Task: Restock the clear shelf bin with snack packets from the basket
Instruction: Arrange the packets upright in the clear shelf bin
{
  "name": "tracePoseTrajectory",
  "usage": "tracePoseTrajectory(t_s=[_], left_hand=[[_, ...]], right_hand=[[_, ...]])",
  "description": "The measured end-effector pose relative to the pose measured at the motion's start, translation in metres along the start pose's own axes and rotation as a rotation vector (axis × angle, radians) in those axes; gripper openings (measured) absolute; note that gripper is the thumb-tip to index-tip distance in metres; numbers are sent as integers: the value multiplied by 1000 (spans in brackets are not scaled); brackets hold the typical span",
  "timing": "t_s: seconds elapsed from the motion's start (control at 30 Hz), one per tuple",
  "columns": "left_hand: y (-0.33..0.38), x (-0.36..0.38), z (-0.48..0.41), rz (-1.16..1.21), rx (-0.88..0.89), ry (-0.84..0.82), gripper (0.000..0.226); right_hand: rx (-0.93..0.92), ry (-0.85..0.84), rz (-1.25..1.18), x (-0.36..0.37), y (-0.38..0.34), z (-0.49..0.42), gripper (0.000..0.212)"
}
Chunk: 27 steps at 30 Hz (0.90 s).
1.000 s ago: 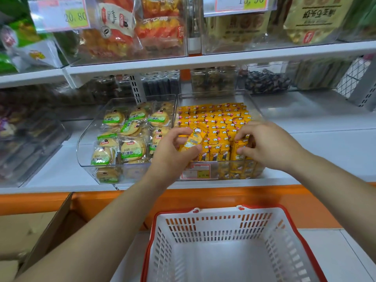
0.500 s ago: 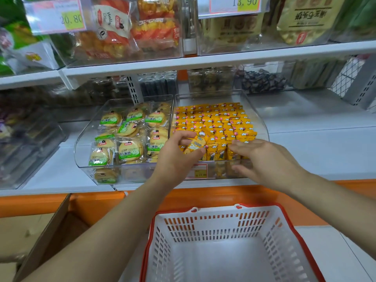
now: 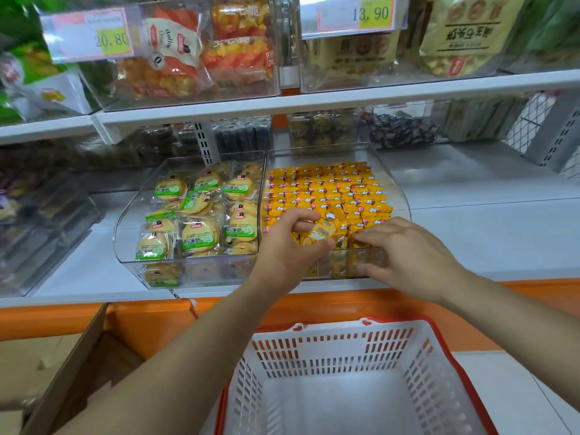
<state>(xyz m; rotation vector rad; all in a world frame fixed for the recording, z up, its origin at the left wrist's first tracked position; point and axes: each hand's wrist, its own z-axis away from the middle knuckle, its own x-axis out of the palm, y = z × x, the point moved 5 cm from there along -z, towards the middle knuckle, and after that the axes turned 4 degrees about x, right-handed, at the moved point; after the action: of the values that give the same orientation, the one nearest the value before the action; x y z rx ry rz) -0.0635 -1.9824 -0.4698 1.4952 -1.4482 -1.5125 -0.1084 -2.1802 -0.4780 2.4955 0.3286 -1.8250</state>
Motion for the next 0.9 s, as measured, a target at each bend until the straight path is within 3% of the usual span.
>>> tracePoseTrajectory(t_s=[0.13, 0.27, 0.37, 0.5, 0.57, 0.67, 0.77, 0.9], left_hand=[[9, 9, 1, -19, 71, -51, 40], [13, 19, 3, 54, 64, -98, 39], [13, 12, -2, 178, 16, -19, 46], [15, 2, -13, 360, -44, 33, 51], [17, 5, -15, 368, -31, -3, 44], [21, 13, -16, 345, 12, -30, 42], [27, 22, -22, 291, 66, -40, 41], [19, 18, -30, 147, 56, -52, 42]], right_hand=[[196, 111, -495, -12, -2, 0, 68], [255, 76, -820, -16, -6, -9, 32], [247, 48, -868, -19, -4, -9, 15], [138, -45, -826, -22, -12, -10, 9], [111, 78, -706, -35, -11, -17, 17], [125, 138, -864, -52, -5, -31, 44], [90, 66, -928, -42, -8, -40, 38], [122, 180, -848, -39, 0, -46, 31]])
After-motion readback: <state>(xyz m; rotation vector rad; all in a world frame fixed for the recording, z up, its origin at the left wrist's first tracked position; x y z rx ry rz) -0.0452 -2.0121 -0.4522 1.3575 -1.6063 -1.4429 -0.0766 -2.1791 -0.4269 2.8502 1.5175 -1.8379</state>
